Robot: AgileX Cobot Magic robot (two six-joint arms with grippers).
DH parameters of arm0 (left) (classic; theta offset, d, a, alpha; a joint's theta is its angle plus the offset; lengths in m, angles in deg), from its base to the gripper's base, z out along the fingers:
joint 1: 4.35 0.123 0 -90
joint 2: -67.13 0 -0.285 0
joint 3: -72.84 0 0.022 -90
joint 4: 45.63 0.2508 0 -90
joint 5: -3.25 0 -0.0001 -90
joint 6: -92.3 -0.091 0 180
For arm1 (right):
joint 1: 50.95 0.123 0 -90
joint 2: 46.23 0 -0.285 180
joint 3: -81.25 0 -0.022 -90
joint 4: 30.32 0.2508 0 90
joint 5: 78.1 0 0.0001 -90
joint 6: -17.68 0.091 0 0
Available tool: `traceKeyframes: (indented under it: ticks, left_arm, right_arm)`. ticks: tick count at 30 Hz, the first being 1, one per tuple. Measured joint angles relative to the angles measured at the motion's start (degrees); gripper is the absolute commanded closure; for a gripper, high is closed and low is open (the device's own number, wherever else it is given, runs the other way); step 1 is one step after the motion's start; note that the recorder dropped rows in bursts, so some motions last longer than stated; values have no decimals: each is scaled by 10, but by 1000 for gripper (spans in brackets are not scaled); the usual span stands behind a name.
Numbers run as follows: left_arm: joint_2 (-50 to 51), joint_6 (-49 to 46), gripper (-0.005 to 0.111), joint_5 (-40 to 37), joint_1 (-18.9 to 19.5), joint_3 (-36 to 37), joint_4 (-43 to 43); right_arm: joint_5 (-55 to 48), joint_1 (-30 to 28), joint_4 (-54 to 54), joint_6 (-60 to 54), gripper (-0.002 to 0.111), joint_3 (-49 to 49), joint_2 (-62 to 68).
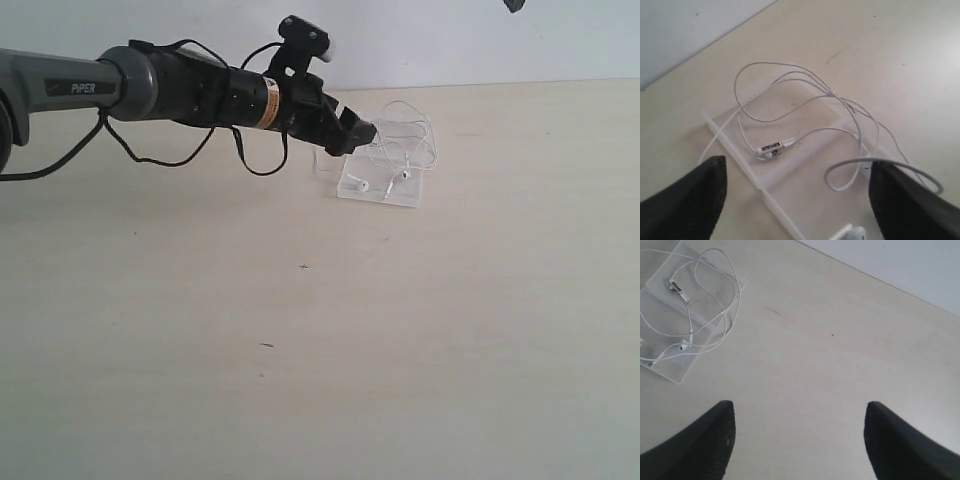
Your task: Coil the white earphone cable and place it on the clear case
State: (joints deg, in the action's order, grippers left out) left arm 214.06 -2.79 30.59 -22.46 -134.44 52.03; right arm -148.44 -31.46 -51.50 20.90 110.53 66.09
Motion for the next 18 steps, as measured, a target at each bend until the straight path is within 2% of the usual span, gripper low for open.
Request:
traceKeyframes:
  ticks: [8, 15, 17, 18]
  left_arm:
    - [-15, 76, 31, 123, 33, 24, 20]
    - [-17, 121, 32, 184, 62, 44, 25]
    - [-17, 134, 38, 222, 68, 45, 25]
    - [-17, 137, 46, 241, 69, 45, 25]
  right_arm:
    - [1, 0, 19, 0, 40, -62, -78]
    - [37, 0, 32, 0, 40, -138, -166]
    - [50, 0, 39, 0, 40, -152, -187]
    - [57, 0, 40, 0, 41, -158, -197]
